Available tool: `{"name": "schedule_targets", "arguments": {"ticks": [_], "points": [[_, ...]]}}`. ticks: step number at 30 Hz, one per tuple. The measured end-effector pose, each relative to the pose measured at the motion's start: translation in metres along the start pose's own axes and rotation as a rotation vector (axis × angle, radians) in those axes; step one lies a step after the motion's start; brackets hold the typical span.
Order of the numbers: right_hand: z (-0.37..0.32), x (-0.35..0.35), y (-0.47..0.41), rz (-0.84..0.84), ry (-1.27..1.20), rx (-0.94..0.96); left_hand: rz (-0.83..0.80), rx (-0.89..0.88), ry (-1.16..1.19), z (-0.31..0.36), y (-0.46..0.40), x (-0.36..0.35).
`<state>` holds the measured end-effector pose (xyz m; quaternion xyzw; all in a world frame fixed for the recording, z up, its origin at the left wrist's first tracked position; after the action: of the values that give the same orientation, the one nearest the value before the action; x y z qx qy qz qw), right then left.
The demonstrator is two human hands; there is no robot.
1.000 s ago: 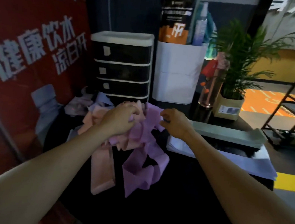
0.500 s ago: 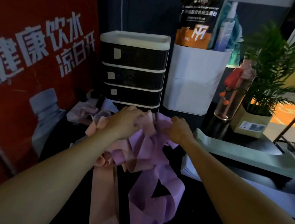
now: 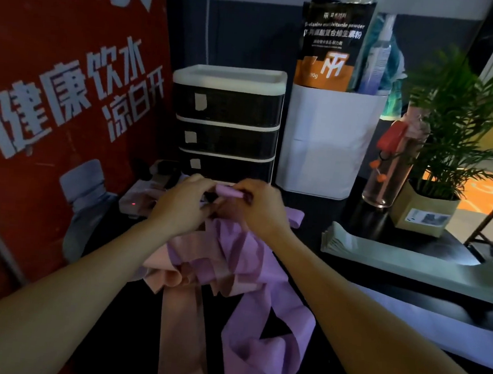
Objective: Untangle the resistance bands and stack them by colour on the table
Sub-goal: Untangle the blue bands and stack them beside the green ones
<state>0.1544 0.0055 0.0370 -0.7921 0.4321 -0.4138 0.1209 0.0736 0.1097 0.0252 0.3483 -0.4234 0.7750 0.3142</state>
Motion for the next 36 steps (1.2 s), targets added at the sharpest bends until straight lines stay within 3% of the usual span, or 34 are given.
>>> {"name": "schedule_targets", "arguments": {"ticks": [5,13,22,36], "points": [[-0.003,-0.035,0.025,-0.335,0.056,0.013,-0.017,0.050,-0.063,-0.019,0.013,0.005],[-0.006,-0.018,-0.014,-0.191,0.093,-0.026,0.040,0.188,-0.012,-0.056,0.011,0.025],[0.010,-0.075,-0.045,-0.287,0.163,-0.030,0.003,0.424,0.017,-0.119,-0.014,0.002],[0.030,-0.139,-0.051,-0.485,0.266,-0.015,0.043,0.491,0.137,-0.136,-0.023,-0.019]]}}
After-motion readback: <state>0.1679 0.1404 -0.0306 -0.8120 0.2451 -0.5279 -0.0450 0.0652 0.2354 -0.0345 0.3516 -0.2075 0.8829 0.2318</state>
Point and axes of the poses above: each hand's wrist, its own y-axis away from the middle knuckle, its own x-axis out of the back of the hand, z = x × y, the point moved 9 cm from there along -y, towards the middle knuckle, and after that the axes turned 7 degrees about z, right-handed, at the moved point
